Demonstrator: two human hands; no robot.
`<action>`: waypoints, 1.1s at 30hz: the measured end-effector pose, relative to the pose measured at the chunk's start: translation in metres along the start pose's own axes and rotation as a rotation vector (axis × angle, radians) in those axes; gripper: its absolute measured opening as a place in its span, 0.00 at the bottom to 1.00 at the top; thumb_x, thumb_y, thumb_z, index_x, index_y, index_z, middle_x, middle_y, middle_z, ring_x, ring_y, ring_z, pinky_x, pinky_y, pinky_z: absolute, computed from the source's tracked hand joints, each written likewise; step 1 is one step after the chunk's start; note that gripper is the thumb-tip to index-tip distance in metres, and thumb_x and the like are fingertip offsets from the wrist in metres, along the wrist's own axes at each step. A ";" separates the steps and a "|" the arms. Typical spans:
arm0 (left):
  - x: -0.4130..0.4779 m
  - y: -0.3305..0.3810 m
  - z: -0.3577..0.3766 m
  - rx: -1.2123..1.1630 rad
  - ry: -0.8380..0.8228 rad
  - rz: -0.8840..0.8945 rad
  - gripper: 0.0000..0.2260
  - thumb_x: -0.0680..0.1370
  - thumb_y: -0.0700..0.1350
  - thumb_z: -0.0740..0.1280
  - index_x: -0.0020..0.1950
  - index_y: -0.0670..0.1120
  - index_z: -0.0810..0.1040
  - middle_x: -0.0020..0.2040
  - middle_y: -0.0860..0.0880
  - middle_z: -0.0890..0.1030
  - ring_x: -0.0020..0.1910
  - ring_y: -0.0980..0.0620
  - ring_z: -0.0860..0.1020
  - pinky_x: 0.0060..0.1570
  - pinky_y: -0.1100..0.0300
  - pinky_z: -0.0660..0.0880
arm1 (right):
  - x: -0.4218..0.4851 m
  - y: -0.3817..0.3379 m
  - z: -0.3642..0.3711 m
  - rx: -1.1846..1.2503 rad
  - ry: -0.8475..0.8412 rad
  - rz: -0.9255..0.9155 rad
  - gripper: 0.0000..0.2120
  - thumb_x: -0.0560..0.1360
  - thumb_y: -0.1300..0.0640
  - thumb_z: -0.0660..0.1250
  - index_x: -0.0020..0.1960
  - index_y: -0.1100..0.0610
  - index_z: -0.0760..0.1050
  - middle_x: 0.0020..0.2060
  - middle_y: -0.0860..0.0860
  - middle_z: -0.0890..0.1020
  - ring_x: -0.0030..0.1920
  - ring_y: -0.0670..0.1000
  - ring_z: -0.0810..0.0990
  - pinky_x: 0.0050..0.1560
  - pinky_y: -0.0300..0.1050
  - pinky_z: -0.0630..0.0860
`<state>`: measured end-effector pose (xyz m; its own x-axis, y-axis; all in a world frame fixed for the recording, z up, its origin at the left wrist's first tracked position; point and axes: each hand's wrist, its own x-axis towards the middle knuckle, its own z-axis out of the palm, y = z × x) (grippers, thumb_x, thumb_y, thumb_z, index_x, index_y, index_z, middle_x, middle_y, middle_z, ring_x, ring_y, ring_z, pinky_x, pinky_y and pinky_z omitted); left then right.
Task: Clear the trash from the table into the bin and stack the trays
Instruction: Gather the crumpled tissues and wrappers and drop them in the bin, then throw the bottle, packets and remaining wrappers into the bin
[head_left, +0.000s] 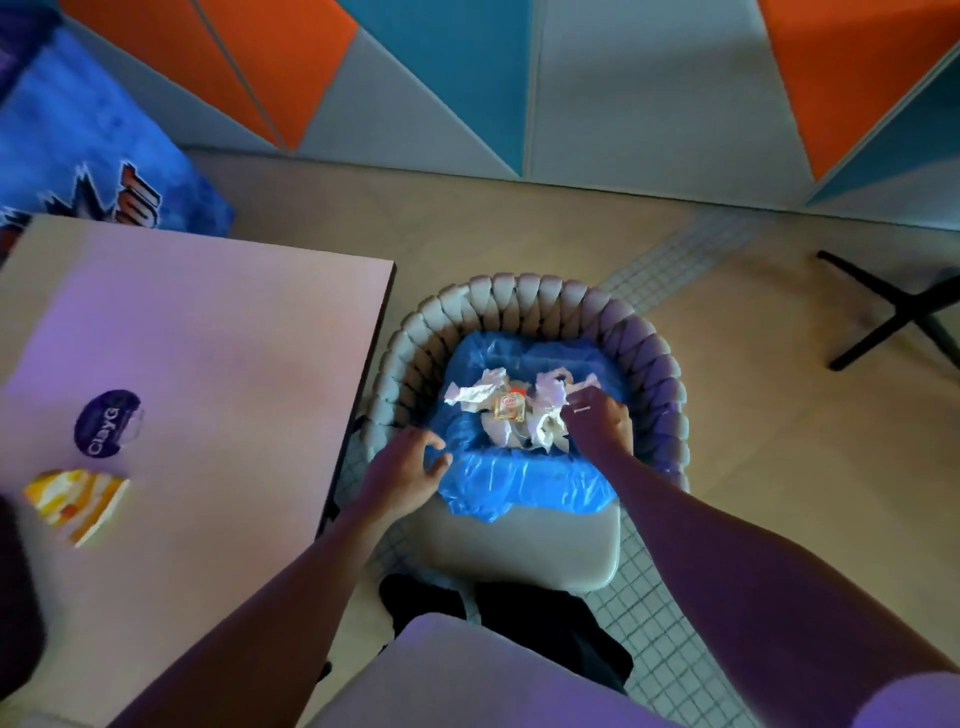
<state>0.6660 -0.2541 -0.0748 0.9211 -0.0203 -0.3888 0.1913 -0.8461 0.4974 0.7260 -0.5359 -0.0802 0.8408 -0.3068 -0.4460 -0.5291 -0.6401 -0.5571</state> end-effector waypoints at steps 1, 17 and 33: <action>-0.007 -0.005 -0.004 -0.014 0.011 -0.021 0.12 0.79 0.54 0.71 0.59 0.49 0.81 0.58 0.50 0.83 0.57 0.50 0.82 0.58 0.51 0.79 | -0.006 -0.004 0.005 -0.006 -0.025 -0.017 0.12 0.73 0.56 0.68 0.55 0.51 0.84 0.53 0.54 0.87 0.56 0.59 0.83 0.56 0.48 0.80; -0.206 -0.142 -0.050 -0.283 0.364 -0.323 0.11 0.79 0.52 0.71 0.60 0.50 0.82 0.59 0.51 0.84 0.56 0.49 0.83 0.54 0.53 0.80 | -0.168 -0.095 0.134 -0.243 -0.354 -0.537 0.08 0.77 0.57 0.71 0.55 0.57 0.84 0.53 0.56 0.87 0.57 0.57 0.84 0.61 0.47 0.76; -0.453 -0.330 -0.024 -0.513 0.677 -0.715 0.10 0.79 0.49 0.72 0.59 0.48 0.83 0.58 0.49 0.86 0.55 0.47 0.84 0.55 0.55 0.79 | -0.384 -0.128 0.285 -0.365 -0.548 -0.829 0.05 0.75 0.60 0.73 0.51 0.56 0.85 0.43 0.51 0.88 0.45 0.52 0.87 0.52 0.45 0.82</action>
<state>0.1935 0.0468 -0.0445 0.5070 0.8123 -0.2882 0.7262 -0.2225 0.6504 0.4376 -0.1355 -0.0371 0.7084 0.6248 -0.3284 0.3301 -0.7045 -0.6283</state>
